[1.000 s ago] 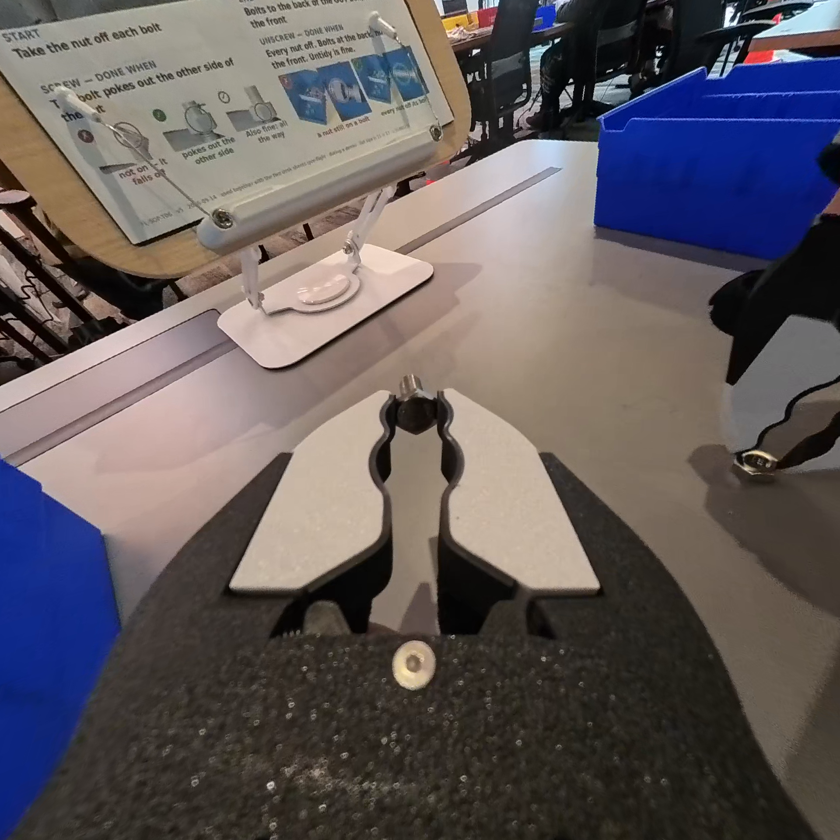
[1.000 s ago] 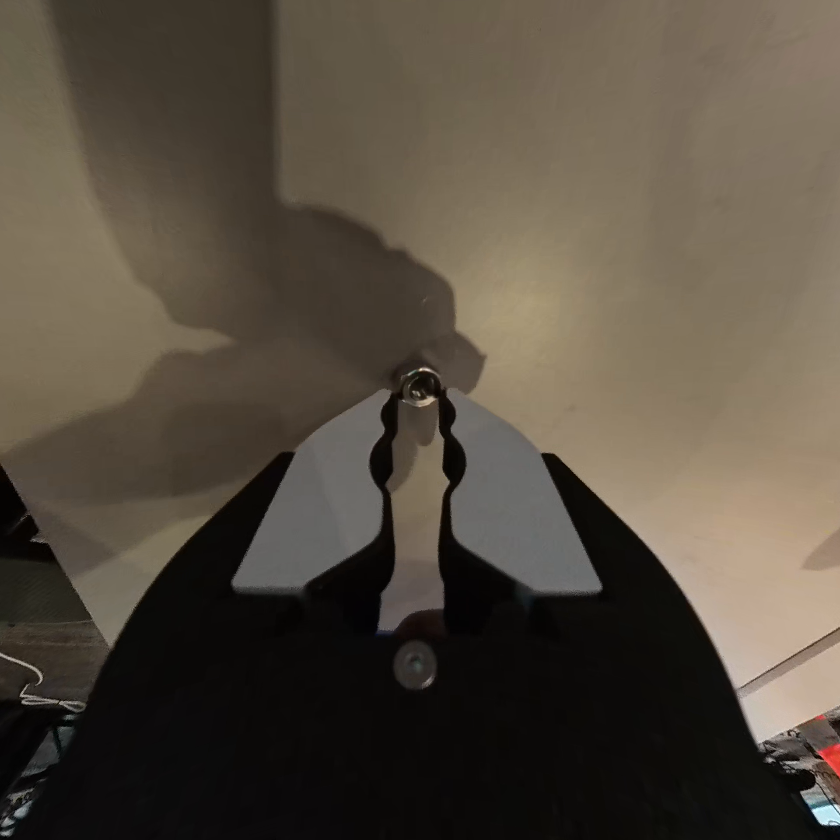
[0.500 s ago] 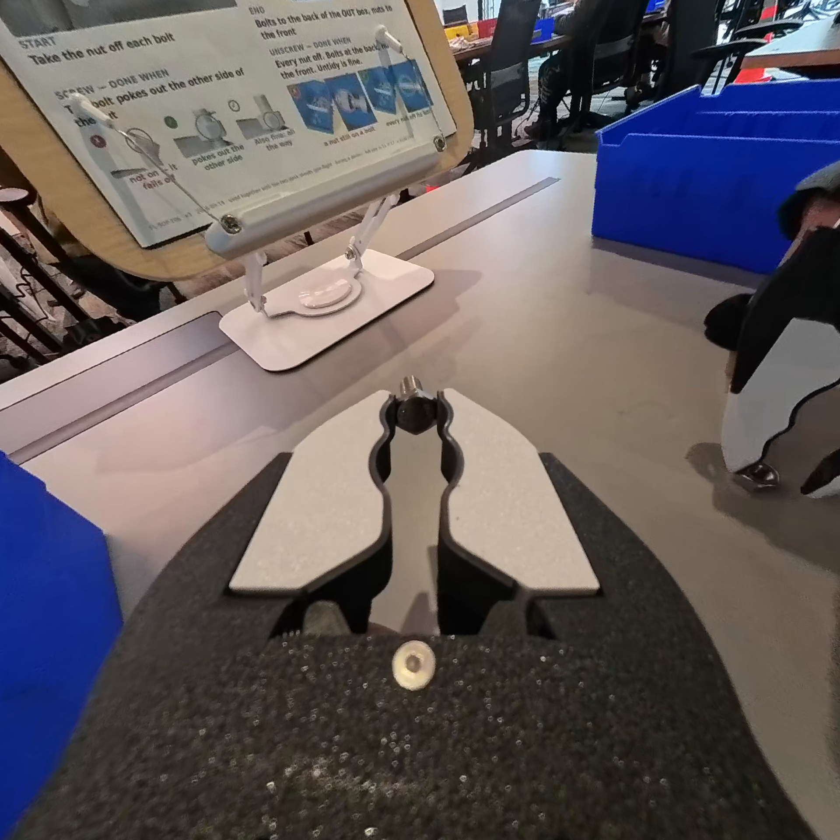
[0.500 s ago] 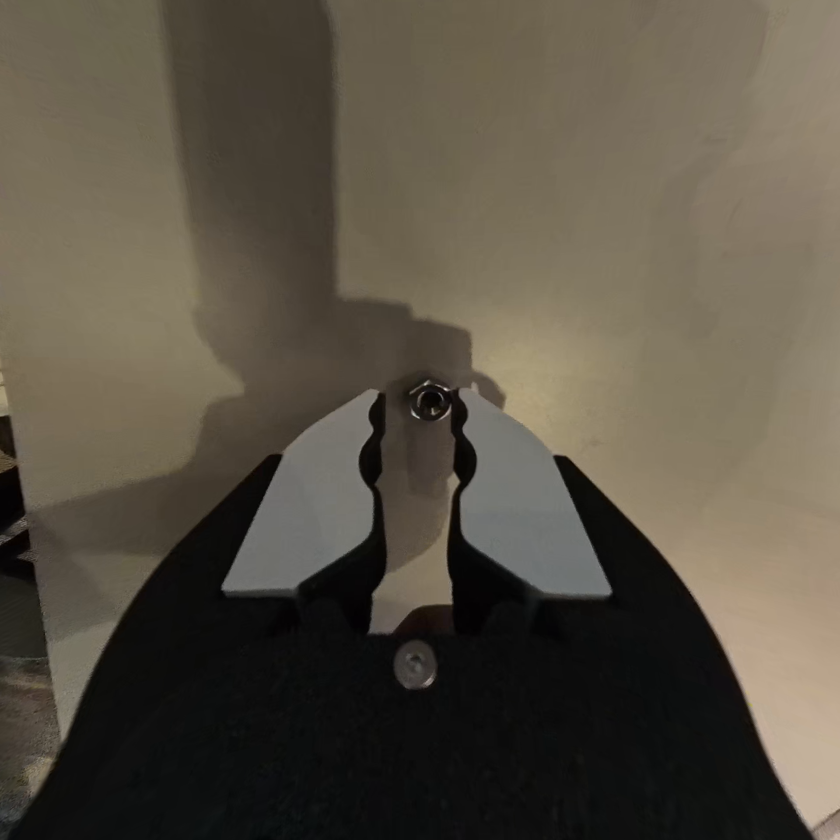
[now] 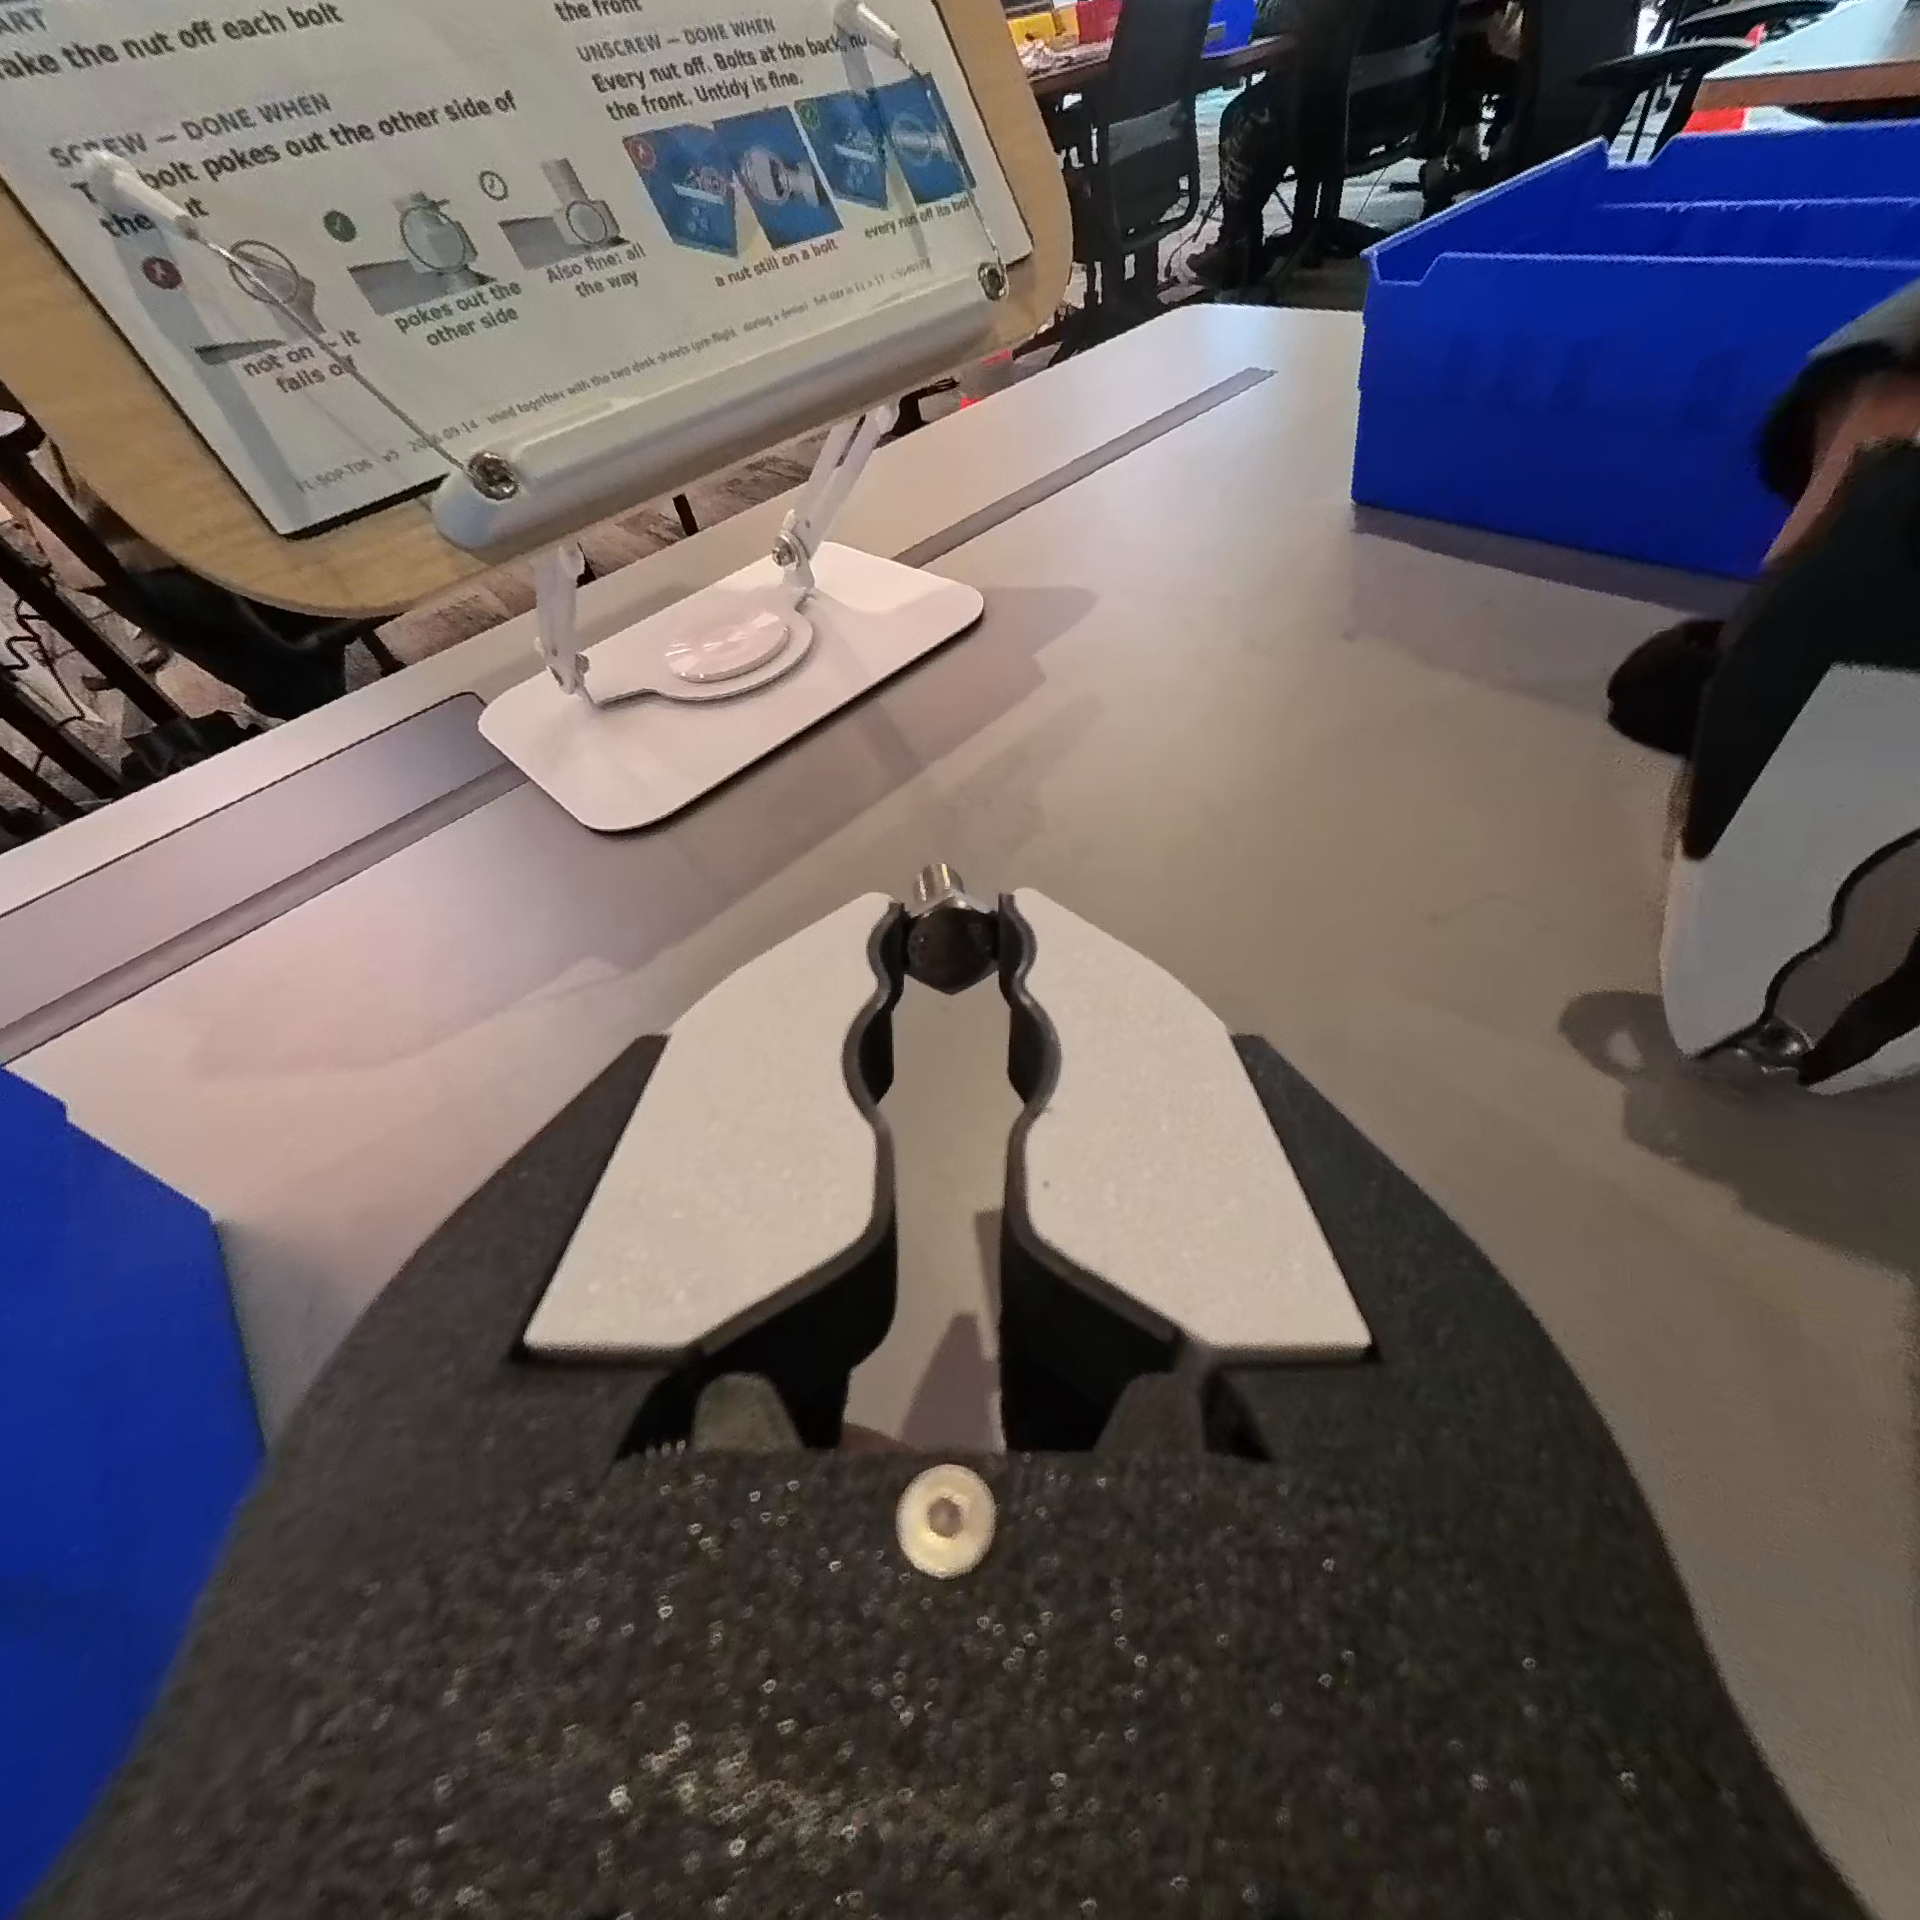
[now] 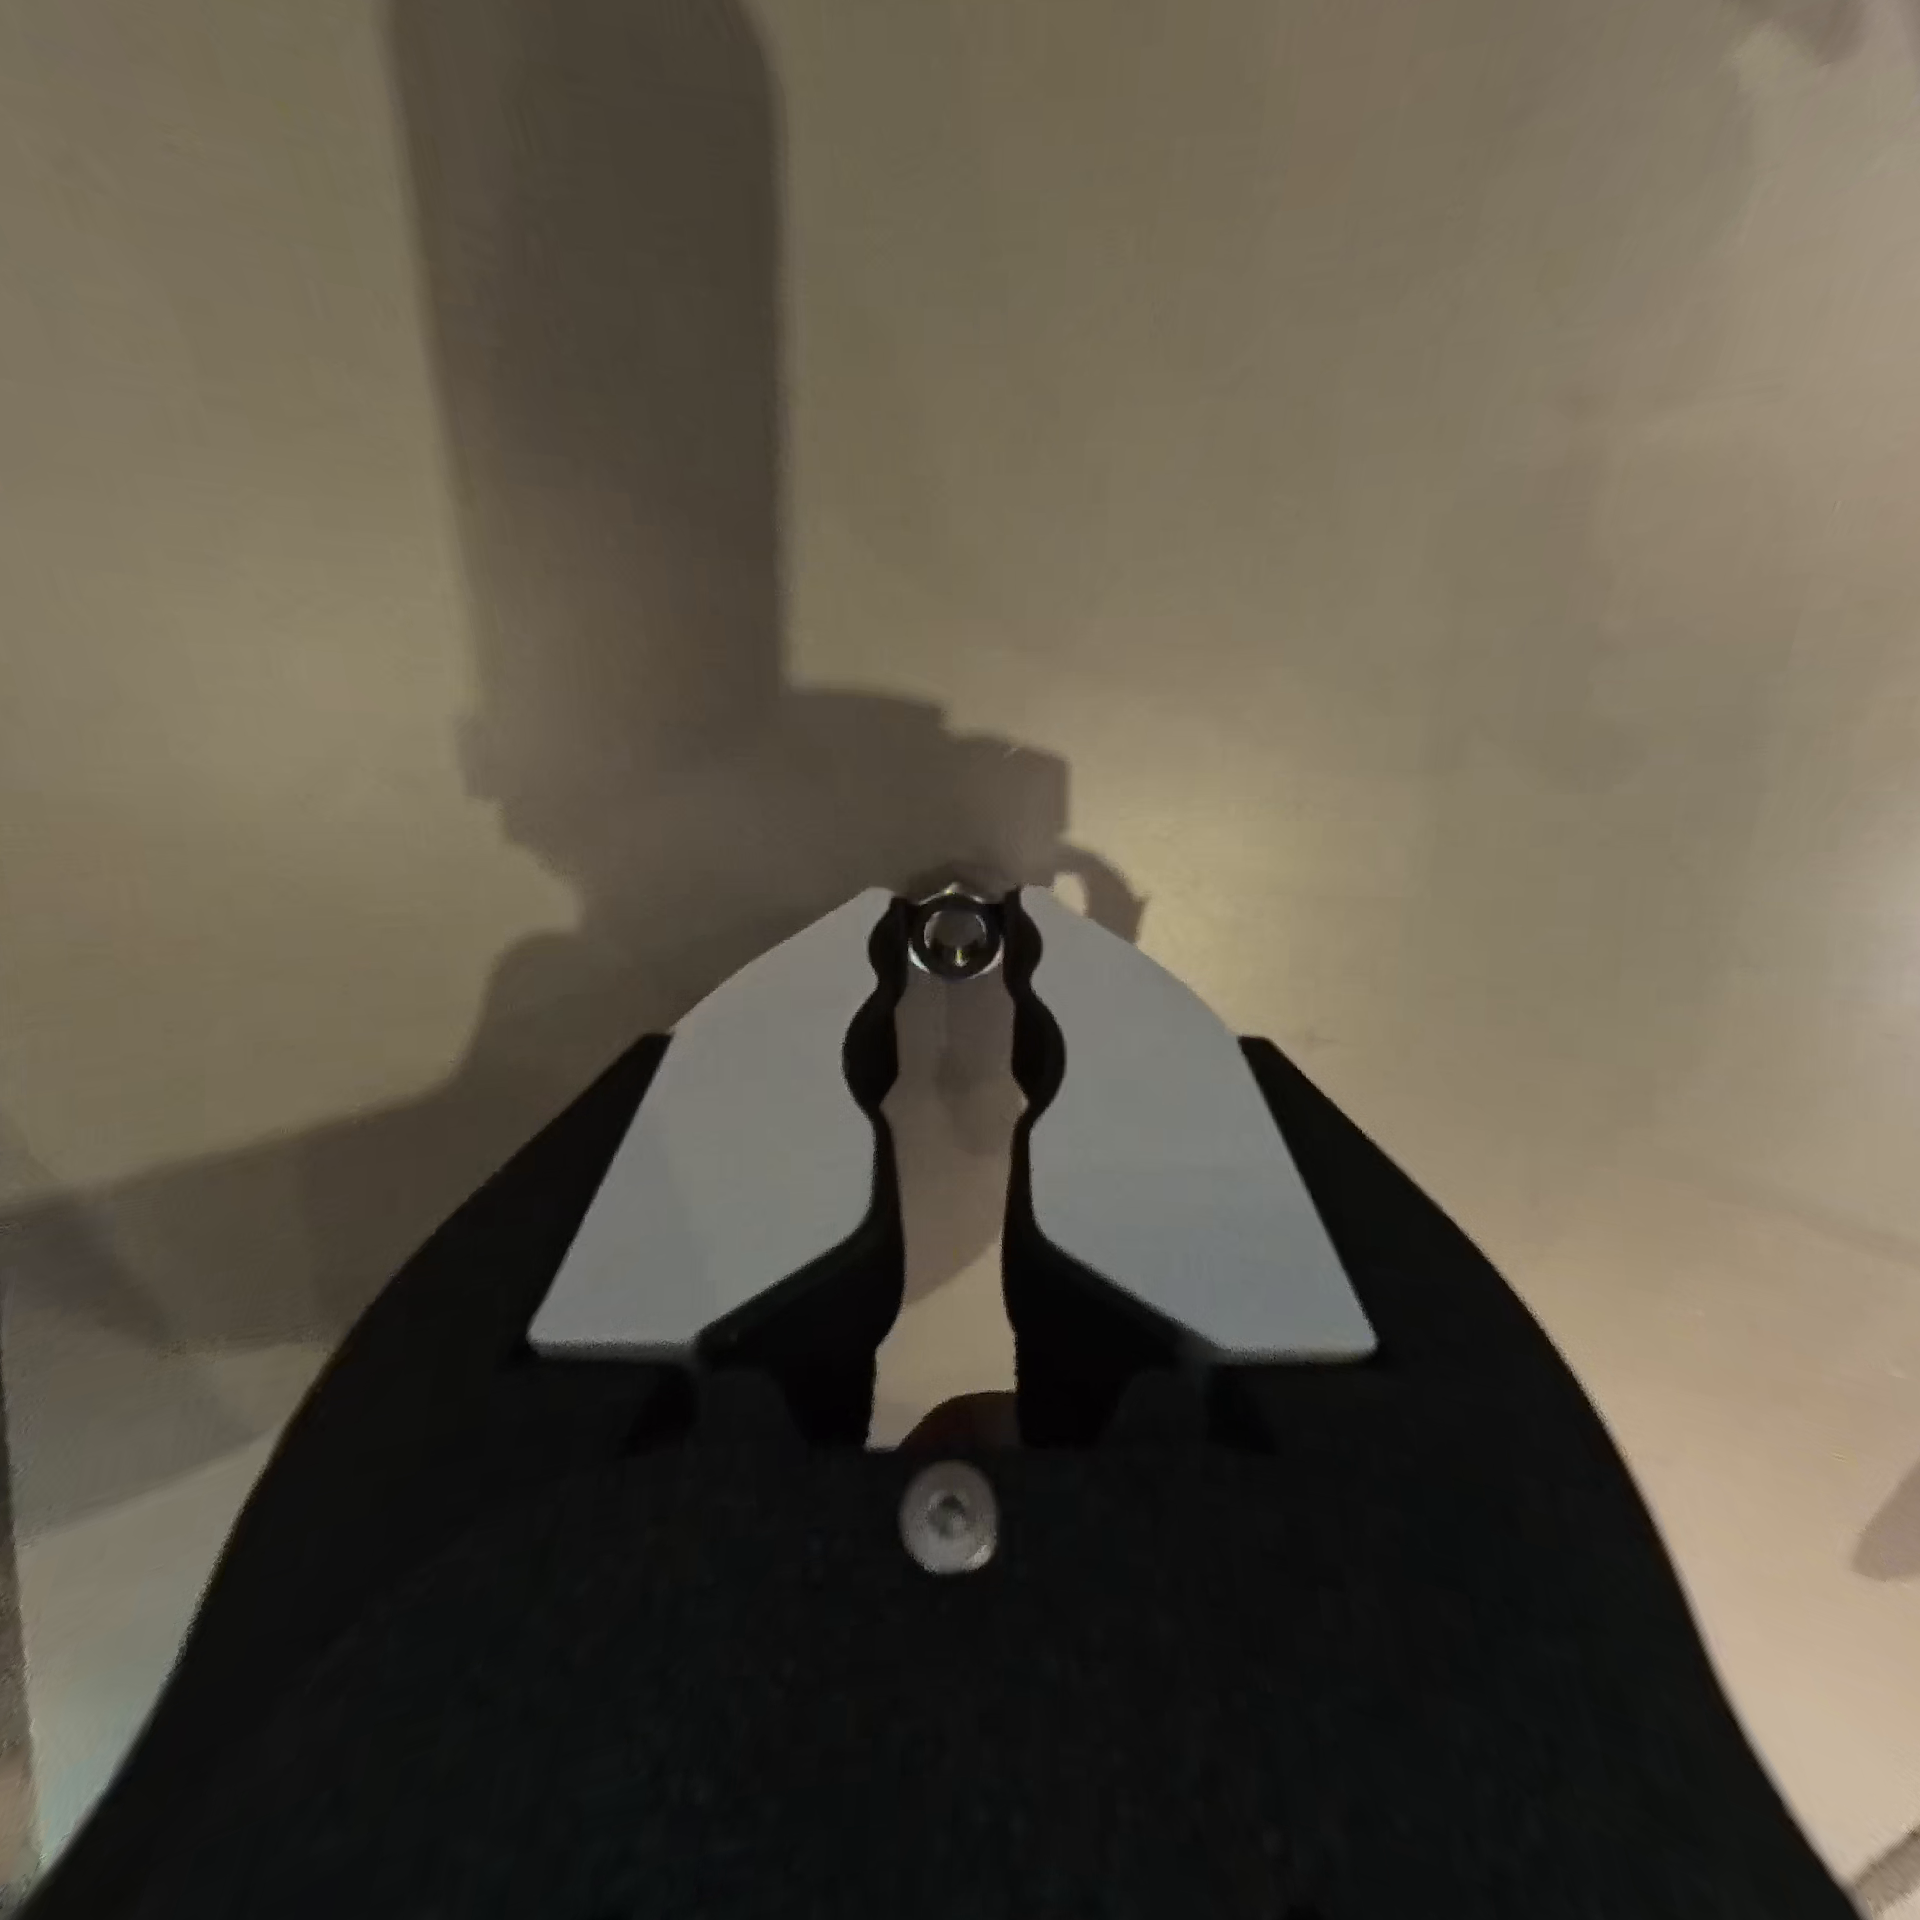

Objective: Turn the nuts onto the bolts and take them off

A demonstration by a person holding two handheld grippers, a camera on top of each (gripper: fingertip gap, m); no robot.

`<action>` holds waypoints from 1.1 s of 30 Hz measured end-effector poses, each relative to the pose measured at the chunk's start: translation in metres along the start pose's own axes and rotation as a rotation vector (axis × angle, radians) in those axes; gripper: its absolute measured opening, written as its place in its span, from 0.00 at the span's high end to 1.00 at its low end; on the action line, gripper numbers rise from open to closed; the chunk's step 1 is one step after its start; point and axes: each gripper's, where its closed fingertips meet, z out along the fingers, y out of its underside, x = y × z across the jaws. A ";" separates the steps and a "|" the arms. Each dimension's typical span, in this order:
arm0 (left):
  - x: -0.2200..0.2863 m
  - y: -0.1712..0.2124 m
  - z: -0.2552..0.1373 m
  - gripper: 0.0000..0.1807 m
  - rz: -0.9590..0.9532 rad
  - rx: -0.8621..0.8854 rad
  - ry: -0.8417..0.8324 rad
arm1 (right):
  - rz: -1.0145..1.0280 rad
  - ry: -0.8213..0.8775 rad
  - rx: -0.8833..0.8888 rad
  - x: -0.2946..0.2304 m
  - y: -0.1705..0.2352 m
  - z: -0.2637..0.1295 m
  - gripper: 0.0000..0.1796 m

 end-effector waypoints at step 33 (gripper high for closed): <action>0.101 -0.081 -0.080 0.91 -0.666 0.270 1.263 | -0.346 0.855 1.221 0.016 -0.102 -0.150 0.91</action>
